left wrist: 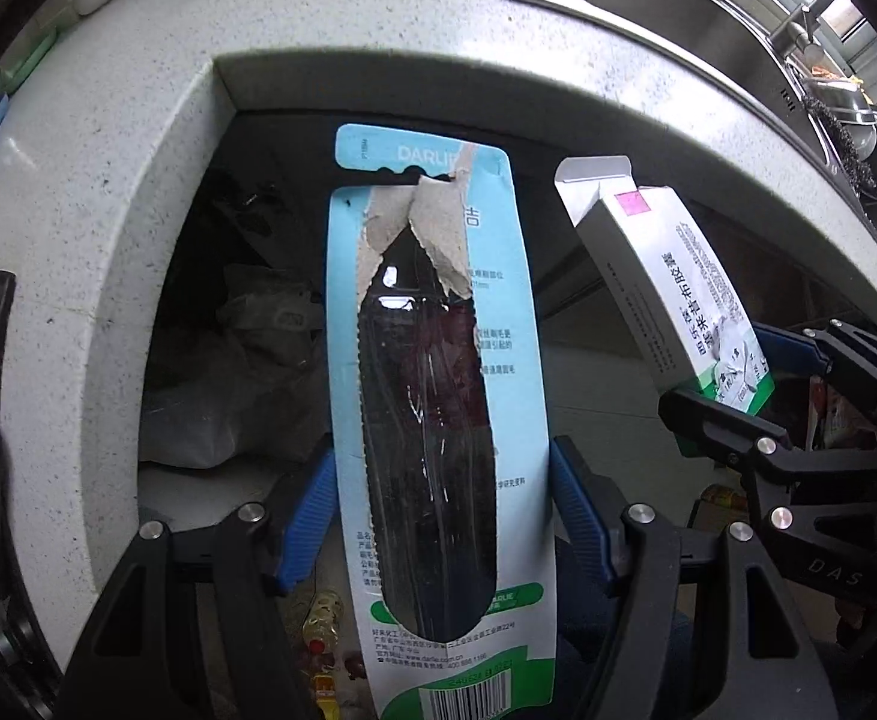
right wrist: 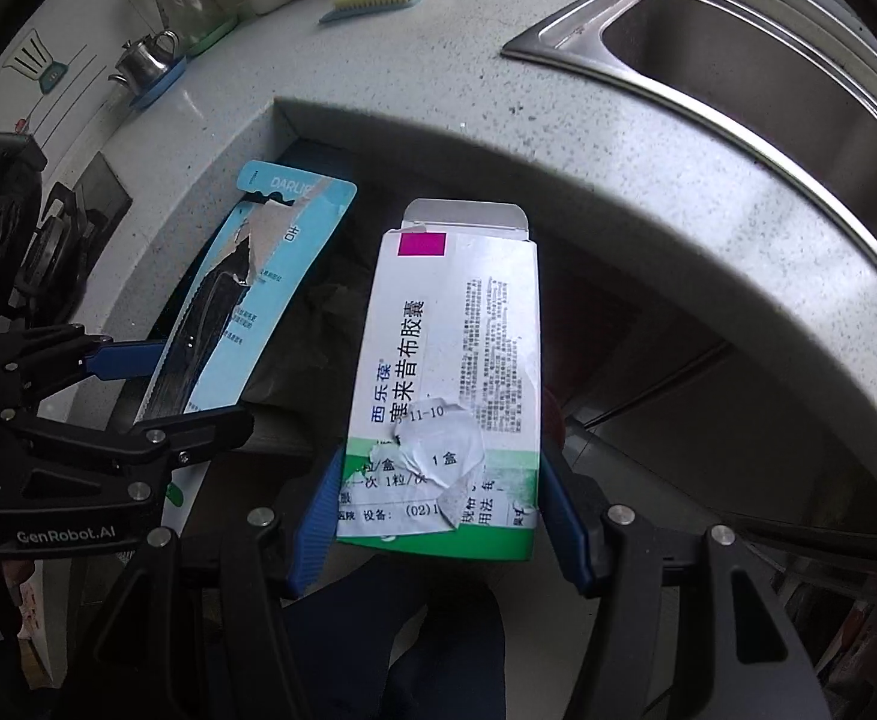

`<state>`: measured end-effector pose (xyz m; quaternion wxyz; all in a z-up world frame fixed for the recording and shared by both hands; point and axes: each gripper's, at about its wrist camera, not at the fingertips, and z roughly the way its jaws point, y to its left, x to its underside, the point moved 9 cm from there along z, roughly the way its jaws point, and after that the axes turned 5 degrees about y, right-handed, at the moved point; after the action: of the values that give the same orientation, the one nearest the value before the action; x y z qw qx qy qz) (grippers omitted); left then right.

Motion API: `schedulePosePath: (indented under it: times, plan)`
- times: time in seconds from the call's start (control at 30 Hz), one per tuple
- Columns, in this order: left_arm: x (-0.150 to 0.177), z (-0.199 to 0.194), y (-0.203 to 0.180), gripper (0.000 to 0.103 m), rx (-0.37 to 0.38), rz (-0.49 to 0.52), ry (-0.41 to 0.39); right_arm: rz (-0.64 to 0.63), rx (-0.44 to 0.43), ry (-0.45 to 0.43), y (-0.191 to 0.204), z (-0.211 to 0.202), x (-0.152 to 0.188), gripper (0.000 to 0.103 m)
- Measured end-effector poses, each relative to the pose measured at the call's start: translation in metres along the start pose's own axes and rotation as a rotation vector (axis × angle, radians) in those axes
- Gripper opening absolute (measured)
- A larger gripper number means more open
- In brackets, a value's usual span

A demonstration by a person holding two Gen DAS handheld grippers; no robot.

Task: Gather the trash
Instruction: 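Carry the blister pack and medicine box down over the red bin, then open both tools to drop the pack and box into the red bin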

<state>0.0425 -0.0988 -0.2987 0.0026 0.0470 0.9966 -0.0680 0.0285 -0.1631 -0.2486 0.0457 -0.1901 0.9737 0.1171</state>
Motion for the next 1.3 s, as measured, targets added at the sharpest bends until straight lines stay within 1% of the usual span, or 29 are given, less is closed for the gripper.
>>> schedulePosePath:
  times: [0.2,0.33,0.6,0.87,0.97,1.07,1.13,1.2,1.3]
  plan:
    - [-0.007,0.058,0.001,0.066,0.015,0.024,0.056,0.039,0.003,0.073,-0.009,0.048,0.006,0.058]
    - [-0.010,0.110,0.008,0.066,0.002,0.037,0.109,0.062,0.013,0.120,-0.022,0.092,0.006,0.058]
    - [-0.015,0.222,0.009,0.066,0.018,0.054,0.187,0.107,0.019,0.203,-0.053,0.198,0.013,0.058]
    - [-0.018,0.334,0.019,0.066,0.031,0.079,0.262,0.120,-0.004,0.278,-0.063,0.314,0.032,0.058]
    - [-0.017,0.373,0.016,0.066,0.041,0.081,0.288,0.140,-0.007,0.296,-0.070,0.352,0.036,0.058]
    - [-0.014,0.411,0.020,0.066,0.054,0.077,0.304,0.126,0.010,0.306,-0.079,0.378,0.043,0.058]
    - [-0.015,0.432,0.024,0.066,0.051,0.081,0.315,0.130,0.006,0.309,-0.087,0.392,0.047,0.058]
    - [-0.017,0.452,0.022,0.066,0.051,0.088,0.324,0.142,-0.011,0.325,-0.096,0.405,0.053,0.058]
    - [-0.019,0.472,0.014,0.066,0.058,0.106,0.331,0.133,-0.007,0.337,-0.103,0.417,0.055,0.058]
